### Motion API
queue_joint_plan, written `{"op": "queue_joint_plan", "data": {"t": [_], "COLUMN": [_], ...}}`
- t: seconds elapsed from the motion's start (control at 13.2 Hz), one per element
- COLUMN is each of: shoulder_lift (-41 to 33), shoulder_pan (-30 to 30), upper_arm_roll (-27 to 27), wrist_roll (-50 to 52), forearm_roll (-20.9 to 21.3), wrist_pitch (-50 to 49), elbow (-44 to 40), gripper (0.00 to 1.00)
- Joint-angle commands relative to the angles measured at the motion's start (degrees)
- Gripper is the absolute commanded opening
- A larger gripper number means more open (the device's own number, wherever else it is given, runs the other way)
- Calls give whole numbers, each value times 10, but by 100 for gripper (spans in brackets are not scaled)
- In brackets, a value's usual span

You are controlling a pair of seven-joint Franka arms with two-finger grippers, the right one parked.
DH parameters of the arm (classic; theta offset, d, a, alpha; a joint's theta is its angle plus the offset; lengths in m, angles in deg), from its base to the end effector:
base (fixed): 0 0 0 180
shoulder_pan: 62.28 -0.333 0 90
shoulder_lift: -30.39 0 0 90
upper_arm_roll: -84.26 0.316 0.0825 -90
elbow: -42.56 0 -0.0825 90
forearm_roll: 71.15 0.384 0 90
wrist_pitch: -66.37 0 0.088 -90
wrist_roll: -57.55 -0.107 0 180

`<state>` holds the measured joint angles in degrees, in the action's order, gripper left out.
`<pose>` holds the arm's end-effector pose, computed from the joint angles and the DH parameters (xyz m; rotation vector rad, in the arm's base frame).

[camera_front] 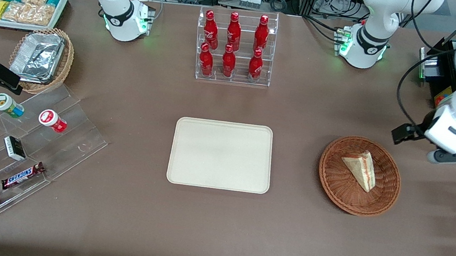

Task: Place sandwich from basket to tray
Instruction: 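Move the left gripper down over the wrapped sandwich in the wicker basket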

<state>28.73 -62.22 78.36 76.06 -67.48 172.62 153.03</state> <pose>0.5441 -0.0522 0.4948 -3.0538 -0.3062 0.0465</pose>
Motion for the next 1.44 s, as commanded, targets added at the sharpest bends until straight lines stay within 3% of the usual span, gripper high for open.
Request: {"op": "queue_joint_plan", "data": {"t": [0.0,0.38,0.91,1.36], "shoulder_lift": [-1,41,81,103], "shoulder_pan": [11,19,10,11], "upper_arm_roll": [1,1,14,19], "wrist_roll": [54,151,183,240], "forearm_roll": [6,7,8,8], "wrist_pitch": [91,223,241,323], "elbow": [77,156,164,200], "gripper": [100,100,100,100]}}
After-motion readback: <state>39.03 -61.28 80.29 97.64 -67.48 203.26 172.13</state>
